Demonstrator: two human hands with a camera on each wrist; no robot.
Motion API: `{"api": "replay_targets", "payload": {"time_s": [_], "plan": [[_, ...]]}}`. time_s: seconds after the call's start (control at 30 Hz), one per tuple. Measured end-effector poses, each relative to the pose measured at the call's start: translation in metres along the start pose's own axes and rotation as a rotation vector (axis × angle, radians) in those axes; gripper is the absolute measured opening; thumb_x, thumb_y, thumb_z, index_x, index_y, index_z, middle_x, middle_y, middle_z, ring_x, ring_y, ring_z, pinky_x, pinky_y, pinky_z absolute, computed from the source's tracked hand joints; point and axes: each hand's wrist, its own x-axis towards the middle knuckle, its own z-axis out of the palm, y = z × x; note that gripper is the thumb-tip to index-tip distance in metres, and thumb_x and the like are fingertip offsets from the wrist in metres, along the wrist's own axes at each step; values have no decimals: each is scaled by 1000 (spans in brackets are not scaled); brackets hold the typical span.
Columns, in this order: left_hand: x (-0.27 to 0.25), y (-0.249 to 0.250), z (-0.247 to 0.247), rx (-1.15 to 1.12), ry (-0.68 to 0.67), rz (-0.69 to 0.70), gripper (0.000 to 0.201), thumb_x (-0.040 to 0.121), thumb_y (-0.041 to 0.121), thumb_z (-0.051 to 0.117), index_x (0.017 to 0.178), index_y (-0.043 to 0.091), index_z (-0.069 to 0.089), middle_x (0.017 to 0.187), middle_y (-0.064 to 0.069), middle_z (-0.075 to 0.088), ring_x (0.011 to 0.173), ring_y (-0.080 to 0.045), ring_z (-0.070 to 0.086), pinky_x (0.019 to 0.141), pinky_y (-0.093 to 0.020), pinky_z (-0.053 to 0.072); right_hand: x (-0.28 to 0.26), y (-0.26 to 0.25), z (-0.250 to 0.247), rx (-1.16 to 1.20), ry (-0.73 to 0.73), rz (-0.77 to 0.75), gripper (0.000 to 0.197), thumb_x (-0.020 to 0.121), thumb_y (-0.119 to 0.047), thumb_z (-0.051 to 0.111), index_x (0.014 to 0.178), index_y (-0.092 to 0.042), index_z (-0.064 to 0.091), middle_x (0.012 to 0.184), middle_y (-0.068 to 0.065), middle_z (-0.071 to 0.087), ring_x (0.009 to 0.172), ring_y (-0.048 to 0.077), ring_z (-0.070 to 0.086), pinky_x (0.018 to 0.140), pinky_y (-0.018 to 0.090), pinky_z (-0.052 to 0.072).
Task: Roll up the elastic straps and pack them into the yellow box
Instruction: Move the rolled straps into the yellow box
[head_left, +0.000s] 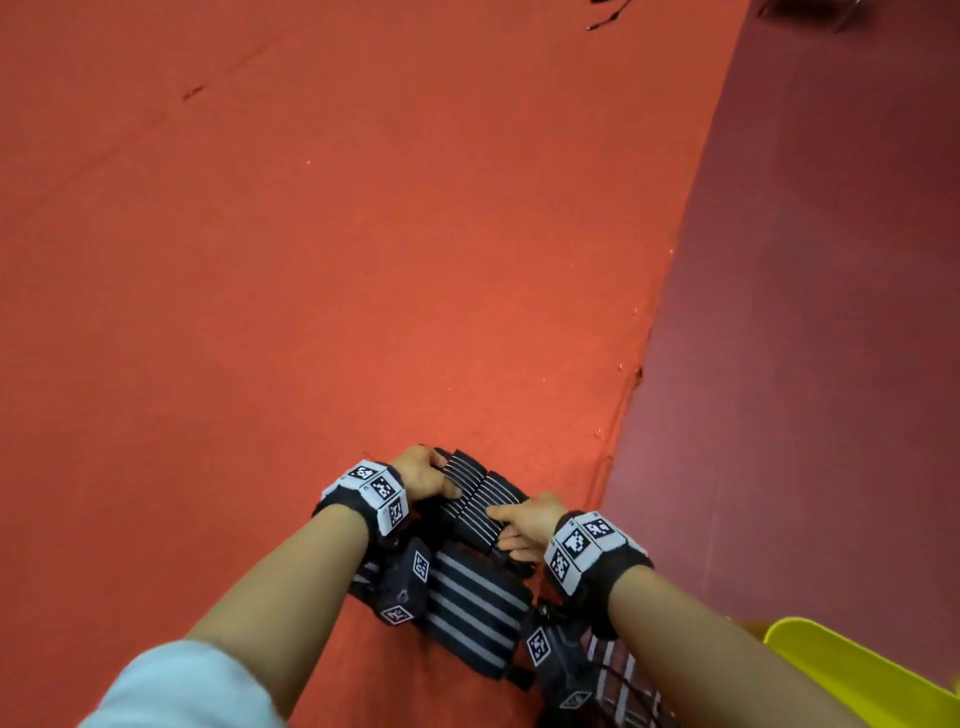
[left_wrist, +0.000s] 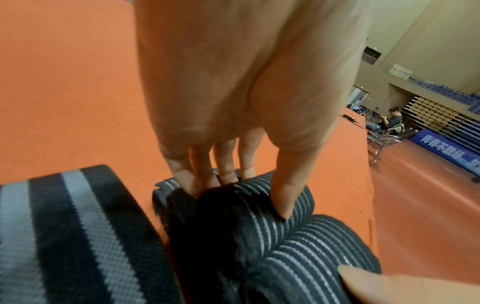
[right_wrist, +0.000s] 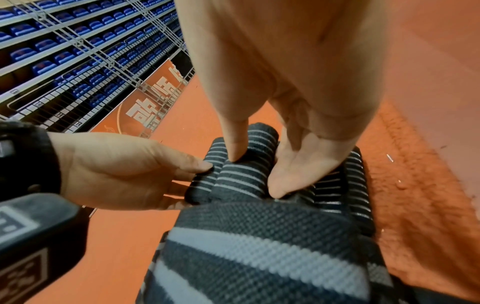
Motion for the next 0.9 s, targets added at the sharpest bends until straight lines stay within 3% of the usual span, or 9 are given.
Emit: {"api": "replay_targets", "payload": {"time_s": [0.1,0.23,0.33,0.37,0.47,0.57,0.67,0.77,0.9], "plan": [[-7,0,-3,-55,-38,28,20,81,7,73,86,15,55,91,-7,65,88,-22,63,86,-34,53,-4,-1,-1,-6,0,-7,27,90,-32,66,88,-10,51,80,4,62,66,8,62,46,15,51],[-24,2,-5,-194,-109,58,17,88,-5,61,81,10,56,74,-5,65,60,-12,64,61,-23,55,-19,1,-5,80,-10,-49,19,92,-28,65,83,-18,50,86,0,64,71,9,62,56,17,53],[-44,11,-10,-276,-136,78,12,90,-7,57,89,5,58,80,-10,66,57,-14,66,60,-26,58,-36,-2,-12,194,-25,-98,15,93,-21,63,82,-19,52,86,-2,65,73,8,62,56,17,54],[-52,15,-13,-296,-140,89,12,90,-8,56,89,4,57,79,-11,65,53,-13,66,53,-25,56,-44,-4,-15,235,-35,-115,13,94,-19,62,84,-18,54,89,-2,66,75,9,63,56,18,55],[-75,34,-14,-353,-133,126,16,90,-7,57,84,8,56,66,-5,67,45,-9,63,42,-20,50,-68,-4,-31,325,-50,-175,5,94,-18,61,90,-17,58,101,1,68,84,12,65,66,22,58],[-94,58,-3,-313,-150,152,16,88,1,64,89,13,54,67,1,66,43,-5,55,42,-20,45,-96,5,-58,388,-35,-237,4,95,-17,60,98,-17,60,102,0,70,82,11,68,73,26,57],[-119,87,30,-298,-203,171,20,87,6,68,91,16,51,68,2,58,43,-4,50,49,-22,45,-126,29,-94,445,30,-286,6,96,-16,57,100,-19,61,85,-5,70,65,4,66,74,27,54],[-146,117,81,-263,-333,203,21,91,4,62,77,18,54,58,7,64,47,-4,58,59,-25,50,-155,66,-136,481,105,-291,10,96,-12,55,96,-19,62,82,-4,70,72,9,64,76,30,52],[-177,151,179,-193,-455,197,17,88,8,66,78,19,57,80,1,67,61,-9,62,57,-24,53,-198,145,-200,530,194,-225,11,96,-12,54,94,-18,63,88,-1,69,80,14,63,71,30,54]]}}
